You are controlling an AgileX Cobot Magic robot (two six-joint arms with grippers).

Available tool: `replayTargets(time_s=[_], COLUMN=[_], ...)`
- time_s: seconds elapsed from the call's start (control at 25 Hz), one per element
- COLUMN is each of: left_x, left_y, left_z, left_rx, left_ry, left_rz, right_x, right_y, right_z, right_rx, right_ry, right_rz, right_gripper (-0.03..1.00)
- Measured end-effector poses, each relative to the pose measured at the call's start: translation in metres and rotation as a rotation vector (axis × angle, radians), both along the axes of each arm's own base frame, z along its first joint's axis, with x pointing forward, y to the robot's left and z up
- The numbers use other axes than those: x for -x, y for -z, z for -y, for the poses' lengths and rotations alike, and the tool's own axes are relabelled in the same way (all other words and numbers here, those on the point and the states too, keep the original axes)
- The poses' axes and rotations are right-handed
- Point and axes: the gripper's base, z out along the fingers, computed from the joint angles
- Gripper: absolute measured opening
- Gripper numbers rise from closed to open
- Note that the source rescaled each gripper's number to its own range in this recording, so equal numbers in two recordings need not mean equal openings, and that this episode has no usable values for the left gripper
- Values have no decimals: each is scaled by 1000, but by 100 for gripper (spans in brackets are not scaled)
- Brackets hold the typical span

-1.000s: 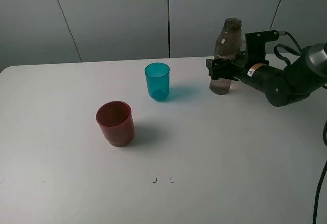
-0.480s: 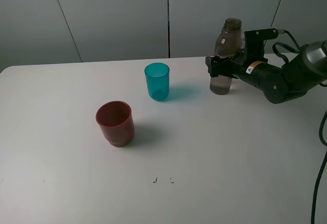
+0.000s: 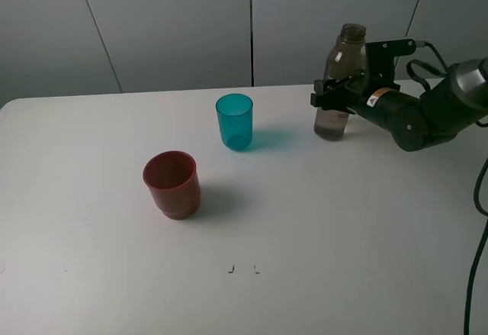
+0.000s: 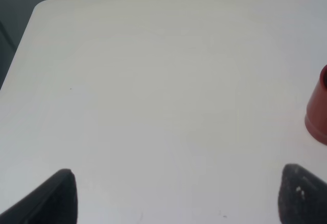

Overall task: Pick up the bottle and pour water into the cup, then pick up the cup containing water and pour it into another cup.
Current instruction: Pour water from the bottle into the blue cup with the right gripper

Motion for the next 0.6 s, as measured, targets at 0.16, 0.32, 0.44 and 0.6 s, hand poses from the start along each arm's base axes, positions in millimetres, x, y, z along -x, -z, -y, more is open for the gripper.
replayTargets(time_s=[0.16, 0.32, 0.44, 0.6], left_x=[0, 0, 0, 0], left_y=[0, 0, 0, 0], left_z=[0, 0, 0, 0], left_rx=[0, 6, 6, 6], left_ry=[0, -3, -3, -3], left_rz=[0, 0, 0, 0], right_x=[0, 0, 0, 1], right_y=[1, 1, 0, -6], right_z=[0, 0, 0, -1], right_rx=[5, 9, 5, 11], right_ry=[-1, -5, -6, -15], right_rz=[-12, -14, -15, -32], right_gripper=[3, 3, 3, 3])
